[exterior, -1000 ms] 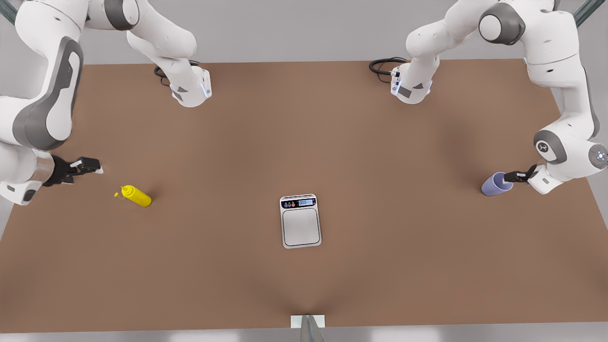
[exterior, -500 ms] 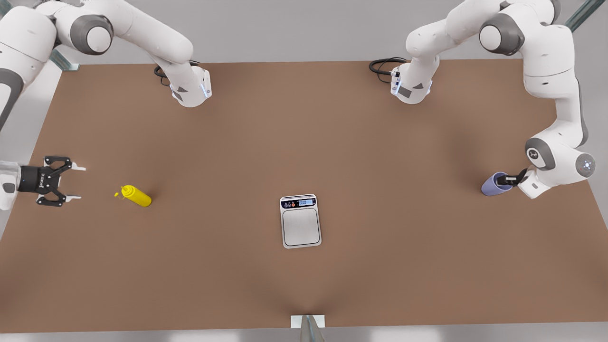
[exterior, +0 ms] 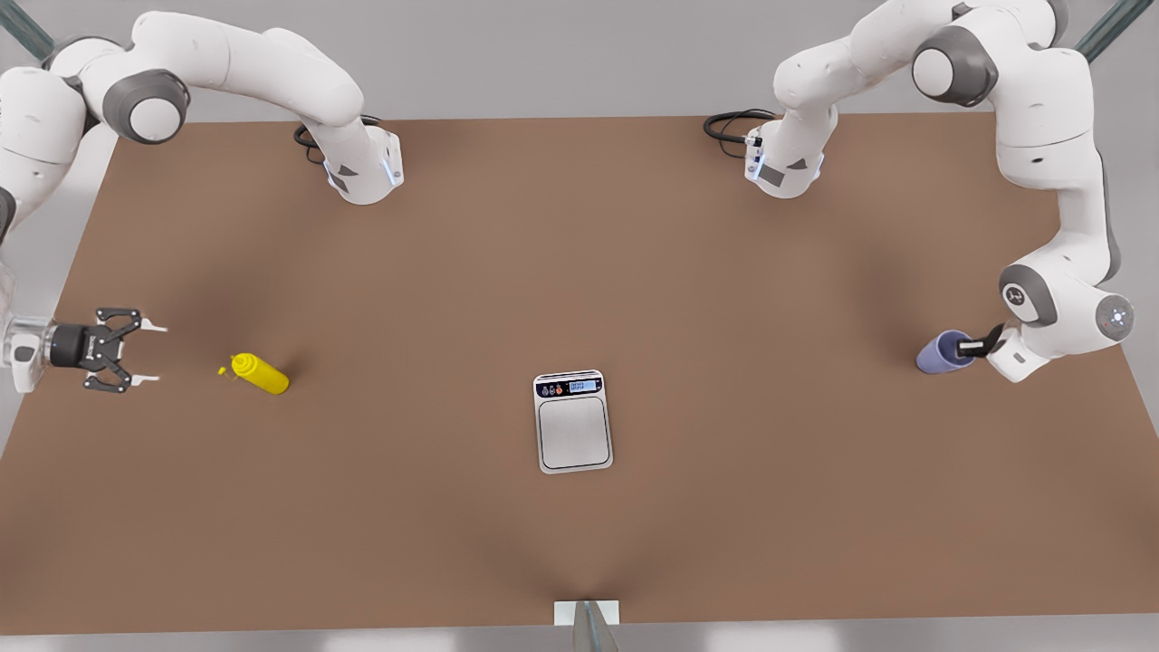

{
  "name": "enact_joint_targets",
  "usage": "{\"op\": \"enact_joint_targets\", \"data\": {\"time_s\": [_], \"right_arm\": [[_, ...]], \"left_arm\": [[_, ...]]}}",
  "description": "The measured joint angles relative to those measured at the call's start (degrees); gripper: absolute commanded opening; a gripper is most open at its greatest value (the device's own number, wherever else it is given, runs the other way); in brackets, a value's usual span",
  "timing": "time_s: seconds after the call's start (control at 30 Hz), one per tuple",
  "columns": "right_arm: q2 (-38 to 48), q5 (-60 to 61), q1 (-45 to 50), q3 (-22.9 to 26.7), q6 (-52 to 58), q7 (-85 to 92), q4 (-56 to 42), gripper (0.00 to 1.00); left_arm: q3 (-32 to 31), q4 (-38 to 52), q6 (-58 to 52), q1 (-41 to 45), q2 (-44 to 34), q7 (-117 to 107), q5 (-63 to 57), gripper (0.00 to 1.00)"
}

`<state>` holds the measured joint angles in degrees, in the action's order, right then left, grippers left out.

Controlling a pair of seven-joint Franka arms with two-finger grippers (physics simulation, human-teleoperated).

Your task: Move cup to the weight, pick up sauce bottle, pour sauce

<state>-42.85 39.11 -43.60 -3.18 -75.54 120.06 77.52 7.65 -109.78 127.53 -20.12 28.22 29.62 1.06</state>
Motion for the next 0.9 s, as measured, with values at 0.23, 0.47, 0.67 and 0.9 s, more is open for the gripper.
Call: {"op": "enact_joint_targets", "data": {"time_s": [0.23,0.47,0.67,0.9], "right_arm": [[-3.26,5.18,0.0,-0.07,-3.25,4.4,2.49,1.0],[-4.95,6.59,0.44,-0.07,-2.86,10.71,2.91,1.0],[-8.02,7.82,1.65,-0.07,-3.26,13.47,2.68,1.0],[-10.49,9.81,3.56,-0.02,-4.88,17.03,2.94,1.0]], "left_arm": [[-0.09,0.79,-2.39,6.53,-6.15,-8.54,-2.64,0.21],[-4.43,4.6,-6.57,35.29,-9.01,-63.4,-0.53,0.21],[-25.05,24.78,-6.14,37.82,6.25,-116.27,2.24,0.21],[-28.48,45.12,-6.23,46.13,22.59,-127.06,-6.48,0.21]]}}
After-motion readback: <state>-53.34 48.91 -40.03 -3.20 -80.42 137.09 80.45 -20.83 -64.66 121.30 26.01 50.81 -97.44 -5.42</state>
